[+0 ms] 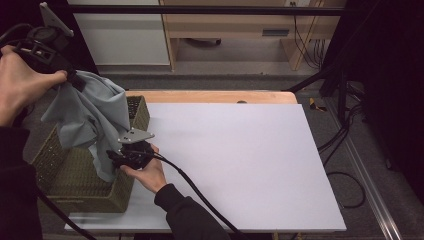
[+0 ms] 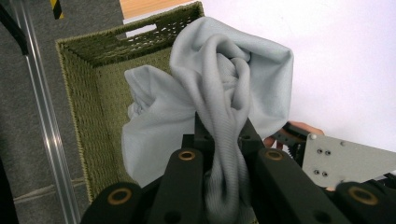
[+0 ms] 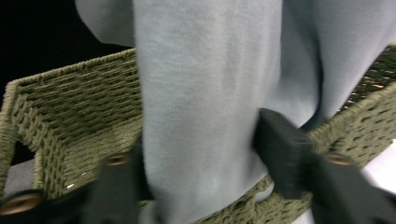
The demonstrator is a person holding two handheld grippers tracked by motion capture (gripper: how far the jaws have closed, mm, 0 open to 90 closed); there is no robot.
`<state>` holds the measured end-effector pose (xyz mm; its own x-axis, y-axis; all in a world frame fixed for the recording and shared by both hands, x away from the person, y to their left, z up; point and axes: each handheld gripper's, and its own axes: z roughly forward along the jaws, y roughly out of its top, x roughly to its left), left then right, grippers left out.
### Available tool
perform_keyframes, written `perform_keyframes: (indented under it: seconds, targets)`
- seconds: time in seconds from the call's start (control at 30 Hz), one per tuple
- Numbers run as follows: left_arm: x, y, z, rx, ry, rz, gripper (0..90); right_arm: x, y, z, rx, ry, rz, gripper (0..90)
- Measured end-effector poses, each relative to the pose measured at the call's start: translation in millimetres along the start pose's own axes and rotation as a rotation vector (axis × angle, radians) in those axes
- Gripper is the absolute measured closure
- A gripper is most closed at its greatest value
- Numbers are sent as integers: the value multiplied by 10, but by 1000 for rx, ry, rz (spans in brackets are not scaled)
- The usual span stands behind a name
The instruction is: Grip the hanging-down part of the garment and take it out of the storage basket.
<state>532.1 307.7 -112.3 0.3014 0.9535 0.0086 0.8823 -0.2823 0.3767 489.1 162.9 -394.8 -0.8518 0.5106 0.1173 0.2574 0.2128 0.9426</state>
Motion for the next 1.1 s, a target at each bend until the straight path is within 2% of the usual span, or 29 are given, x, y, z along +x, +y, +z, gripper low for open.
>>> perform_keyframes:
  seconds: [0.13,0.17,0.33,0.4,0.53,0.57,0.6,0.87,1.0,1.03,1.1]
  targets:
    - [-5,1,11,0,0,3,834,-10,10,-18,22,-14,-2,836]
    - [-3,0,10,0,-3,2,834,-16,14,-29,23,-11,1,860]
    - [28,-16,-11,-12,-2,-4,834,-66,57,-150,4,15,-7,878]
    - [51,-28,-16,-16,-3,-7,834,-95,95,-243,-19,24,-21,880]
    - [86,-49,-22,-25,-2,-16,834,-122,190,-433,-48,28,-5,880]
    - [94,-54,-21,-26,-3,-18,834,-148,234,-538,-66,26,-13,880]
    - [99,-59,-19,-27,-2,-20,834,-148,234,-538,-66,26,-13,880]
    - [95,-80,-15,-34,-5,-18,834,-238,389,-965,-101,-1,-58,881]
    - [83,-86,4,-32,-14,-15,834,-269,475,-1168,-118,-24,-83,881]
    - [70,-86,13,-32,-17,-15,834,-293,521,-1267,-126,-41,-89,882]
    - [62,-84,19,-32,-18,-12,834,-305,537,-1299,-132,-45,-93,882]
